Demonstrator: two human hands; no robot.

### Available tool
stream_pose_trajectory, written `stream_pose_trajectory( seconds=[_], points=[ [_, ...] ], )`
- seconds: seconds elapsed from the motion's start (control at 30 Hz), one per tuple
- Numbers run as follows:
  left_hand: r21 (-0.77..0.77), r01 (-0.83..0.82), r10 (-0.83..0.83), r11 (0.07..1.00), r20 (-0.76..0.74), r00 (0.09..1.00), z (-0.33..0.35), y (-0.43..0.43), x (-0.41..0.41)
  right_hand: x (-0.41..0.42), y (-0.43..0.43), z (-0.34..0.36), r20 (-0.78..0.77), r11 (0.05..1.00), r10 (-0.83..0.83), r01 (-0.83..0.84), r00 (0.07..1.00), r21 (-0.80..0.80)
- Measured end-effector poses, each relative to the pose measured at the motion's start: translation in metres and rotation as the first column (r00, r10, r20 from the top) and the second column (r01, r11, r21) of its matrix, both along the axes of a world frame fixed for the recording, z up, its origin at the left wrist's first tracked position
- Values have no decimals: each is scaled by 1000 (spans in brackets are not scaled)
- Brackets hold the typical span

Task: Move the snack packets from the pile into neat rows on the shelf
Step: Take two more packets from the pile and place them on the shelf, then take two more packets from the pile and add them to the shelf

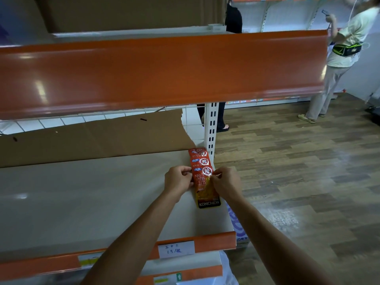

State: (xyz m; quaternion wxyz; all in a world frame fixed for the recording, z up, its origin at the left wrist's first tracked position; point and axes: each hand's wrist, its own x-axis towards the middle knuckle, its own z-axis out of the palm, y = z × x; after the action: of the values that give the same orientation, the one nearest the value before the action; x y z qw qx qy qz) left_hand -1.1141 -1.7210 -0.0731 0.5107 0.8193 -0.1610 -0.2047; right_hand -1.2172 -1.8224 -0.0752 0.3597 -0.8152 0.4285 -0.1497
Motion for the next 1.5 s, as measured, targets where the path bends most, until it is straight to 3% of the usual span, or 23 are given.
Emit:
stream_pose_trajectory(
  seconds=[0.13, 0.23, 0.33, 0.6, 0.9, 1.23, 1.5],
  points=[
    [36, 15, -17, 999, 71, 997, 0, 5, 0, -2, 3, 4, -13, 997, -18, 16, 1000, -81],
    [102, 34, -56, 994, 221, 974, 2, 13, 1, 3, 12, 11, 42, 982, -6, 14, 999, -186],
    [152, 31, -83, 988, 353, 932, 9, 27, 0, 14, 27, 20, 39, 958, 78, -64, 996, -281],
    [277, -22, -142, 961, 558, 817, 17, 99, 28, 60, 104, 17, 45, 892, 354, -323, 934, -317],
    [396, -222, -68, 891, 600, 797, 14, 282, 81, 140, 267, 15, 2, 779, 583, -558, 812, -285],
    [353, -453, 139, 819, 644, 752, 17, 491, 130, 219, 471, 16, 65, 653, 745, -707, 664, -269],
    [330, -602, 299, 727, 637, 711, 18, 599, 170, 280, 579, 10, 73, 548, 832, -793, 550, -266]
  ],
)
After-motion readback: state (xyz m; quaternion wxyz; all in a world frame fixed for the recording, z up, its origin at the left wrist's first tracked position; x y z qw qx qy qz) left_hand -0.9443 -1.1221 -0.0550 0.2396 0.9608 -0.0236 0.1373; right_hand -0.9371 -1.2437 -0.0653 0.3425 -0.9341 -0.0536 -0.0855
